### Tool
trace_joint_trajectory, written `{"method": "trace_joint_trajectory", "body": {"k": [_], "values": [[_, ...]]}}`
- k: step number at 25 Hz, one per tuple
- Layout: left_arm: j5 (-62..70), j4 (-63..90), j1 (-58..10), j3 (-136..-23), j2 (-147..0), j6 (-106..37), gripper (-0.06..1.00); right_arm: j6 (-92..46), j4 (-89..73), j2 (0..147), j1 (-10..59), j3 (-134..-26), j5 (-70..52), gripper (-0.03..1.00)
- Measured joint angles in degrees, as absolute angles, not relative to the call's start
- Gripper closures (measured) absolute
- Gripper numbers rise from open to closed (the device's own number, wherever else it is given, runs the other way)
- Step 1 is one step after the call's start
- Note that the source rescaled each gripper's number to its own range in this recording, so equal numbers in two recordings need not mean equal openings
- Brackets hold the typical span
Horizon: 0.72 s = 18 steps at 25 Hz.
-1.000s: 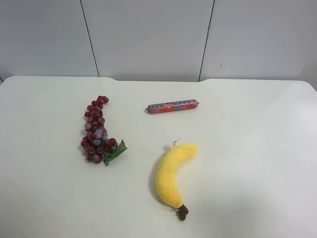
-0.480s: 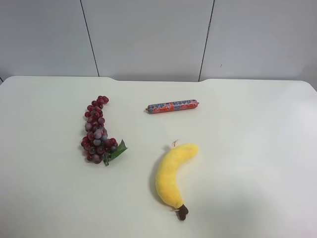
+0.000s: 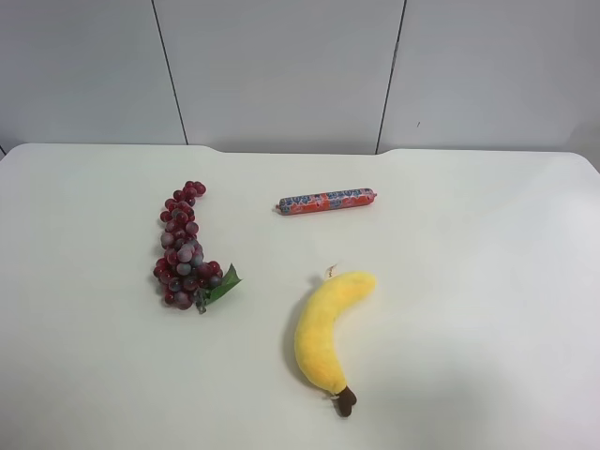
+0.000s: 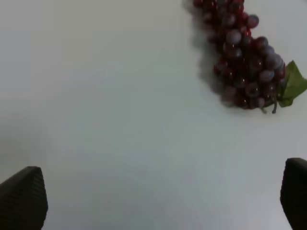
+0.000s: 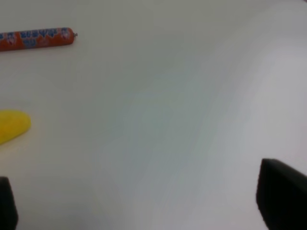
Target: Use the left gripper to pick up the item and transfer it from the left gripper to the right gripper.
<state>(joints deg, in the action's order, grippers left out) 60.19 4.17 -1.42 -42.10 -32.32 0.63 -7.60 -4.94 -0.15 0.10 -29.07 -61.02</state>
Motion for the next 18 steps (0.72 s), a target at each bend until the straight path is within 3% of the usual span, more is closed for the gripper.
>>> {"method": "trace_joint_trajectory", "body": {"k": [10, 18], "values": [[59.7, 5.6, -2.5, -51.3, -57.4, 1.1, -0.05, -7.6, -4.9, -0.1, 0.1, -29.1, -61.0, -0.03], [54.3, 3.3, -13.9, -55.5, -73.6, 11.4, -0.05, -7.6, -4.9, -0.1, 0.1, -29.1, -61.0, -0.03]]}}
